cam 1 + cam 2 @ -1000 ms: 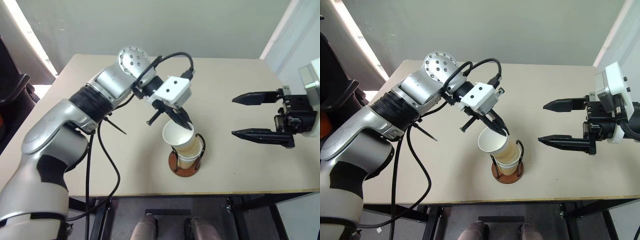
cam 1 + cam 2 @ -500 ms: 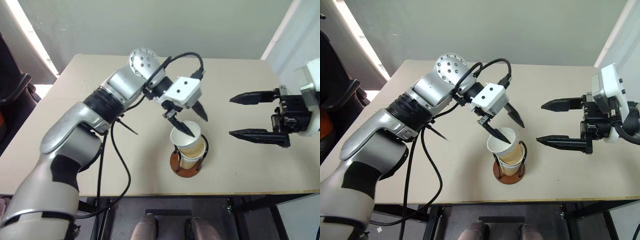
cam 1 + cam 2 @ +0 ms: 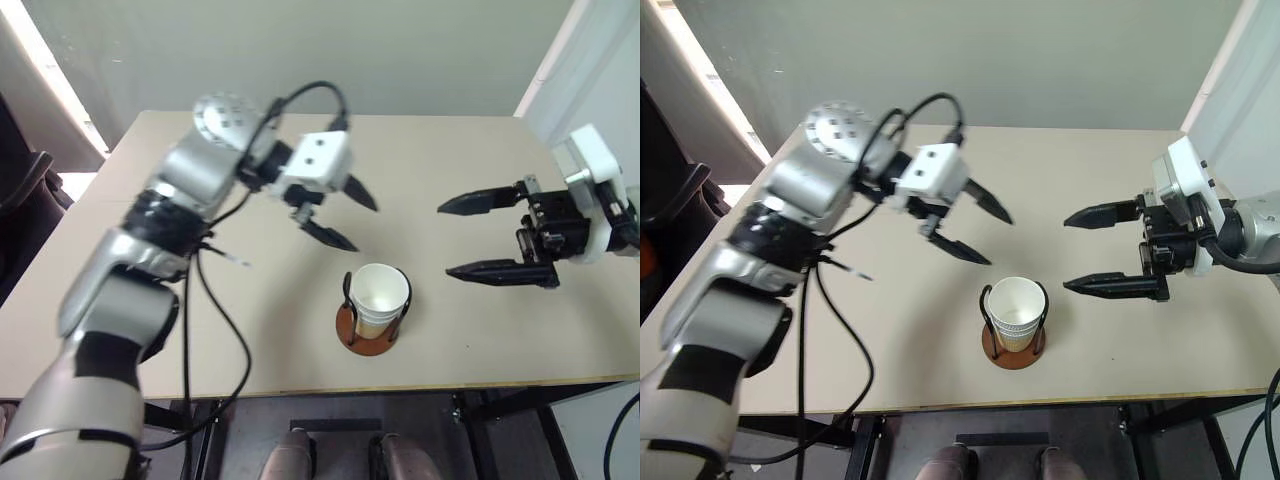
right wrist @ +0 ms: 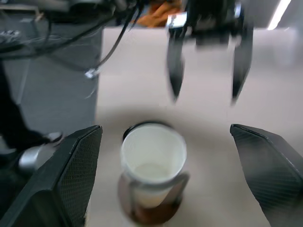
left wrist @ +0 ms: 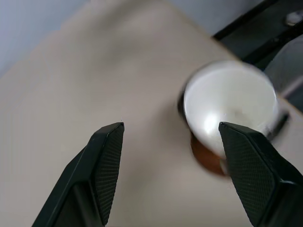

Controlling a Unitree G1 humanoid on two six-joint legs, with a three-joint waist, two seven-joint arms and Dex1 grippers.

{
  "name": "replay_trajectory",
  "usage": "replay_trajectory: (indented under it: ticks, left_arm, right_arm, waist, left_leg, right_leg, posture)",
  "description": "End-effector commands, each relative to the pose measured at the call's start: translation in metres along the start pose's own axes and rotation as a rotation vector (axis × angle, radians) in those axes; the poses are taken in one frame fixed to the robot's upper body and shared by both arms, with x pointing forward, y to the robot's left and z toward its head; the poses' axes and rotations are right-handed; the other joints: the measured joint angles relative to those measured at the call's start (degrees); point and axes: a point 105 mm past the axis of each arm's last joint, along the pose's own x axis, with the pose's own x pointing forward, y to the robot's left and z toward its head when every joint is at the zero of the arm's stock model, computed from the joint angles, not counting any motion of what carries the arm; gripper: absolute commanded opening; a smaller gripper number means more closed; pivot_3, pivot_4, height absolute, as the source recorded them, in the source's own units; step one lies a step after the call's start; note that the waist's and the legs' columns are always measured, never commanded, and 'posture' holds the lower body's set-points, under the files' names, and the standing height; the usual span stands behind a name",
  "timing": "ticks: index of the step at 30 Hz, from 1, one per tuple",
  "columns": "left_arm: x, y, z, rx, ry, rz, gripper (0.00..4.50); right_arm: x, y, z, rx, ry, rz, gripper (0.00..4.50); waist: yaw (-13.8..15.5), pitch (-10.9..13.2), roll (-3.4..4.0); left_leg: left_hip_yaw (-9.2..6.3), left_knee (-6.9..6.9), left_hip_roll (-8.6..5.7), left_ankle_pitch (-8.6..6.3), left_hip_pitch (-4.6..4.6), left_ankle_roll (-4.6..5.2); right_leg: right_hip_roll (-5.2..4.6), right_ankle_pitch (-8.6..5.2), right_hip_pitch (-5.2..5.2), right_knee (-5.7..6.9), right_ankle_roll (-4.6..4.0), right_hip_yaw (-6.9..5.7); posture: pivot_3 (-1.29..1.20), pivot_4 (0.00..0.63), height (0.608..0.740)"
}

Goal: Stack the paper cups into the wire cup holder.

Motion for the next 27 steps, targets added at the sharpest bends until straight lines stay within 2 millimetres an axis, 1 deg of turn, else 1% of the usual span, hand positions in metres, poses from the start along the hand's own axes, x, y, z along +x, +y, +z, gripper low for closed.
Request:
replay_trajectory:
  ticks: [1,3,4,5,7,9,11,14,15,20,24,27]
  left_arm:
    - [-0.053,-0.021,-0.016,-0.150,0.033,0.130,3.42]
    - [-0.102,-0.052,-0.044,-0.347,0.076,0.258,3.42]
    - [-0.127,-0.072,-0.057,-0.471,0.077,0.349,3.42]
    - [-0.143,-0.087,-0.065,-0.550,0.073,0.417,3.42]
    - [-0.161,-0.111,-0.074,-0.643,0.076,0.505,3.42]
    - [-0.168,-0.127,-0.078,-0.690,0.086,0.561,3.42]
    - [-0.172,-0.141,-0.081,-0.724,0.100,0.609,3.42]
    - [-0.179,-0.153,-0.079,-0.749,0.094,0.678,3.42]
    - [-0.180,-0.156,-0.079,-0.753,0.094,0.692,3.42]
    - [-0.176,-0.160,-0.076,-0.754,0.096,0.710,3.42]
    - [-0.175,-0.162,-0.075,-0.759,0.094,0.721,3.42]
    - [-0.175,-0.164,-0.075,-0.766,0.100,0.733,3.42]
  right_arm:
    - [-0.020,-0.016,-0.006,-0.017,0.045,-0.059,4.50]
    - [-0.045,-0.034,-0.015,0.038,0.024,-0.151,4.50]
    - [-0.062,-0.039,-0.024,0.086,0.021,-0.213,4.50]
    - [-0.074,-0.041,-0.030,0.121,0.012,-0.255,4.50]
    - [-0.093,-0.042,-0.039,0.175,-0.002,-0.327,4.50]
    - [-0.104,-0.041,-0.046,0.200,0.007,-0.373,4.50]
    - [-0.110,-0.039,-0.050,0.211,0.013,-0.399,4.50]
    - [-0.108,-0.036,-0.047,0.209,-0.004,-0.384,4.50]
    - [-0.106,-0.035,-0.046,0.203,0.000,-0.371,4.50]
    - [-0.097,-0.039,-0.042,0.179,-0.007,-0.333,4.50]
    - [-0.093,-0.039,-0.041,0.175,-0.008,-0.309,4.50]
    - [-0.090,-0.038,-0.042,0.180,-0.016,-0.296,4.50]
  waist:
    - [-0.06,0.00,0.01]
    - [-0.54,0.00,0.01]
    - [-1.06,0.00,0.01]
    - [-1.19,0.00,0.00]
    - [-0.82,-0.02,-0.02]
    - [0.05,-0.03,0.01]
    - [0.51,-0.03,0.01]
    - [0.47,-0.03,-0.01]
    - [0.38,-0.04,-0.03]
    - [-0.31,-0.05,-0.01]
    - [-0.63,-0.06,-0.01]
    - [-0.71,-0.06,-0.01]
  left_leg:
    - [-0.01,0.00,0.00,0.01,0.01,-0.01]
    - [0.01,-0.02,0.00,-0.01,0.01,0.02]
    - [0.02,-0.02,0.01,-0.02,0.01,0.01]
    - [0.03,-0.10,0.01,-0.02,-0.01,0.00]
    - [0.02,-0.22,0.03,-0.04,0.00,-0.07]
    - [0.00,-0.26,0.03,-0.09,0.04,-0.06]
    - [-0.06,-0.33,0.02,-0.26,0.05,0.23]
    - [-0.07,-0.51,0.02,-0.28,0.13,0.25]
    - [-0.05,-0.60,0.02,-0.27,0.21,0.21]
    - [-0.06,-0.95,0.03,0.00,0.97,0.06]
    - [-0.10,-1.01,0.11,0.14,1.03,0.11]
    - [-0.11,-1.01,0.16,0.14,1.01,0.10]
  right_leg:
    - [-0.01,0.00,-0.02,0.00,-0.01,0.01]
    - [-0.02,0.00,-0.13,0.02,-0.04,0.08]
    - [-0.03,0.00,-0.17,0.04,-0.08,0.13]
    - [-0.01,-0.02,-0.24,0.02,-0.14,0.13]
    - [-0.04,-0.15,-0.26,0.05,-0.32,0.13]
    - [-0.10,-0.29,-0.23,0.16,-0.54,0.06]
    - [-0.13,-0.39,-0.23,0.27,-0.72,0.02]
    - [-0.13,-0.52,-0.23,0.35,-1.29,-0.02]
    - [-0.13,-0.49,-0.25,0.36,-1.51,-0.03]
    - [-0.08,-0.36,0.24,0.38,-1.77,0.02]
    - [0.07,-0.22,0.23,0.38,-2.00,0.03]
    - [0.12,-0.22,0.20,0.38,-2.01,0.04]
  posture:
    - [0.00,0.150,0.740]
    - [0.00,0.150,0.740]
    - [0.00,0.150,0.740]
    - [0.00,0.150,0.740]
    - [0.00,0.150,0.740]
    - [0.00,0.150,0.740]
    - [0.00,0.150,0.740]
    - [0.00,0.150,0.740]
    - [0.00,0.150,0.740]
    - [0.00,0.150,0.740]
    - [0.00,0.150,0.740]
    - [0.00,0.150,0.740]
